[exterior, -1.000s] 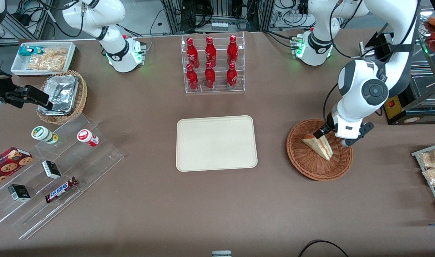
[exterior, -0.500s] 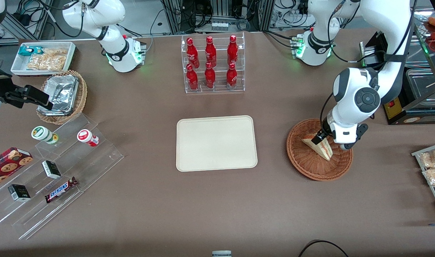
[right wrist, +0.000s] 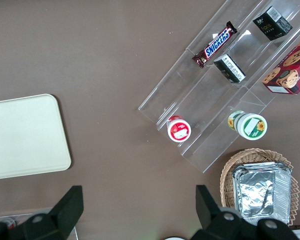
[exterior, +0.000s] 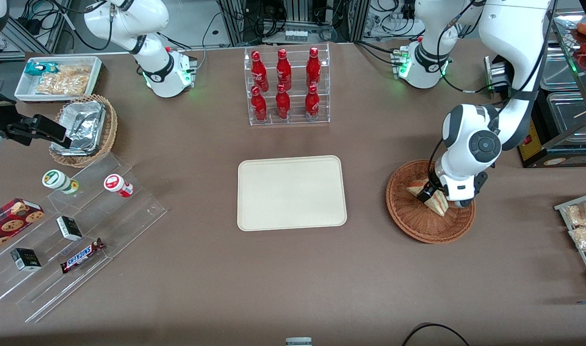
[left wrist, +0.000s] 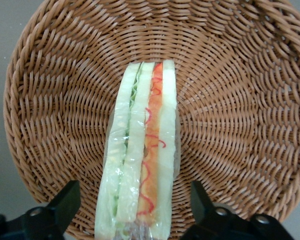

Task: Place sandwich from basket to tray
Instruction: 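Lower the left gripper and close it on the sandwich, then lift the sandwich out of the basket with the left gripper, then carry the sandwich over the cream tray with the left gripper, then lower the sandwich onto the tray and open the left gripper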

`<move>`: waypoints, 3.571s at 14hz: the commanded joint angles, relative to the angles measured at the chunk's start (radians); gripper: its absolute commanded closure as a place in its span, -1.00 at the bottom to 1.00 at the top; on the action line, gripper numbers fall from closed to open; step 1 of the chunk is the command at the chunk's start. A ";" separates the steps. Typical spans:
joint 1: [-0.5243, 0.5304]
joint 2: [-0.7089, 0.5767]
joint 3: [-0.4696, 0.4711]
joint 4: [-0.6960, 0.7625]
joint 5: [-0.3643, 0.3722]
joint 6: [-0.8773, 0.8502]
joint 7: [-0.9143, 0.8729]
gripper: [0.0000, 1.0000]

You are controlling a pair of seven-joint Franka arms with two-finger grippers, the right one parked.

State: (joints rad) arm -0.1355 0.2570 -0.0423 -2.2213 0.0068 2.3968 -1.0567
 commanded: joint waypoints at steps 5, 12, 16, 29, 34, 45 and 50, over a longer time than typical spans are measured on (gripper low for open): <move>-0.007 -0.008 0.004 0.040 0.007 -0.076 -0.066 0.86; -0.065 -0.008 -0.010 0.322 0.013 -0.484 0.168 0.90; -0.202 0.034 -0.011 0.373 0.030 -0.482 0.216 0.90; -0.493 0.353 -0.040 0.712 -0.073 -0.389 0.216 0.90; -0.581 0.444 -0.039 0.775 -0.068 -0.295 0.149 0.92; -0.619 0.533 -0.039 0.876 -0.060 -0.303 0.058 0.79; -0.624 0.512 -0.037 0.873 -0.053 -0.308 0.055 -1.00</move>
State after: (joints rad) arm -0.7388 0.7754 -0.0970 -1.3746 -0.0493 2.1092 -0.9830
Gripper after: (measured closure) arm 0.529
